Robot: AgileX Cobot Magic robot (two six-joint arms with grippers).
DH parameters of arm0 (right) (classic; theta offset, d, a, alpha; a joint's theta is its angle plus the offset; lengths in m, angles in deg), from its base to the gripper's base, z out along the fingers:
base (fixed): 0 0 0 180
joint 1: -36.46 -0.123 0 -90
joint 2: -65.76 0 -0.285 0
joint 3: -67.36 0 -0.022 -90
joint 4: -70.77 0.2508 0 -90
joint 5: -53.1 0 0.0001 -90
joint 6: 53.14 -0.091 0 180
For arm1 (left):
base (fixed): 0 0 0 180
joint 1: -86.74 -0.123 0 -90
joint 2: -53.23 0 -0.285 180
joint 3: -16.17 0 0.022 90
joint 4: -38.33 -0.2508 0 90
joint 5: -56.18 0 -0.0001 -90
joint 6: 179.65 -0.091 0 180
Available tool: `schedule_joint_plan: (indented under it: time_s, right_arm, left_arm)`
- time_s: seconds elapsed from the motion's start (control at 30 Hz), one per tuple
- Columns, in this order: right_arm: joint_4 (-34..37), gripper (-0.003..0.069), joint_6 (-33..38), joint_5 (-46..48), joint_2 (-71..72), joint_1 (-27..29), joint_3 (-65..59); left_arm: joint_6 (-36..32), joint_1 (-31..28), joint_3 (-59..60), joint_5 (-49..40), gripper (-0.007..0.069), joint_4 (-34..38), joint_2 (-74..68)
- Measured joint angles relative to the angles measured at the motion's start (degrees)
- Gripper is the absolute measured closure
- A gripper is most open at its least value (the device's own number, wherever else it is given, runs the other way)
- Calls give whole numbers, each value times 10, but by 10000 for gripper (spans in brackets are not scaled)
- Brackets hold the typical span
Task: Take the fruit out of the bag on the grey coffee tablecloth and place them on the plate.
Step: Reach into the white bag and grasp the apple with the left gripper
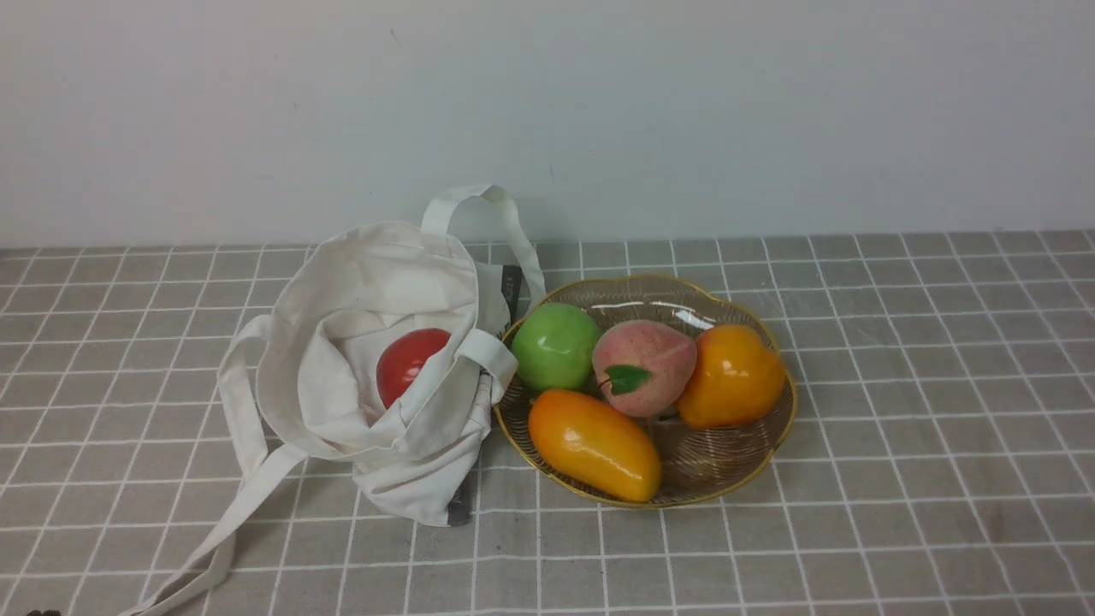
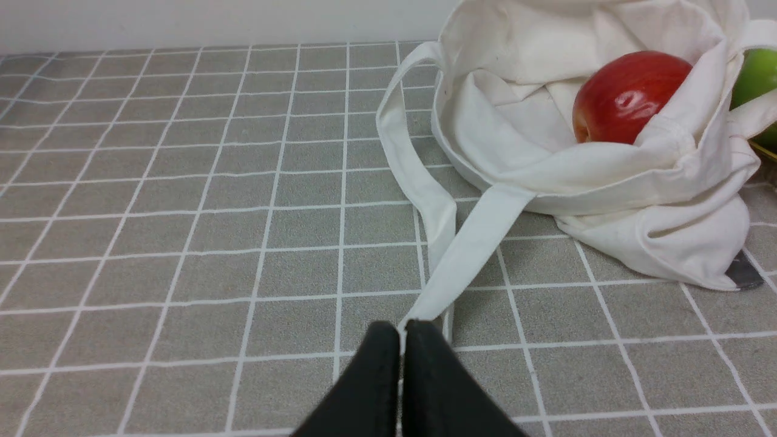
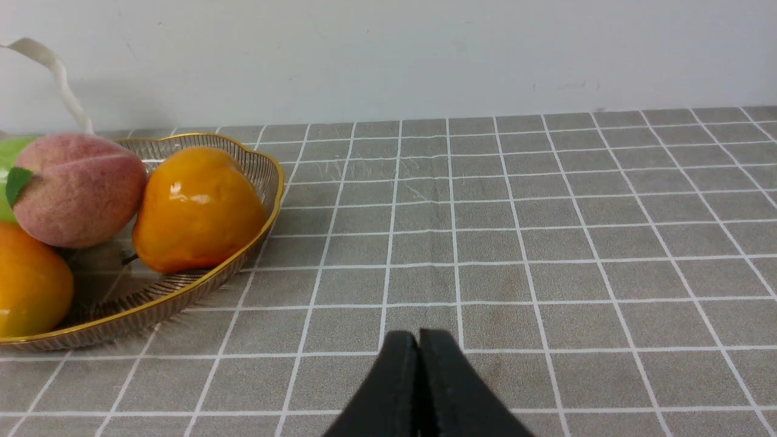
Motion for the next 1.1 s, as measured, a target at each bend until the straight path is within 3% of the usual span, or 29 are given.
schedule_joint_plan:
  time_s: [1.1]
  right_arm:
    - [0, 674, 0, 0, 0, 0, 0]
  left_arm:
    - [-2, 0, 0, -1, 632, -9, 0]
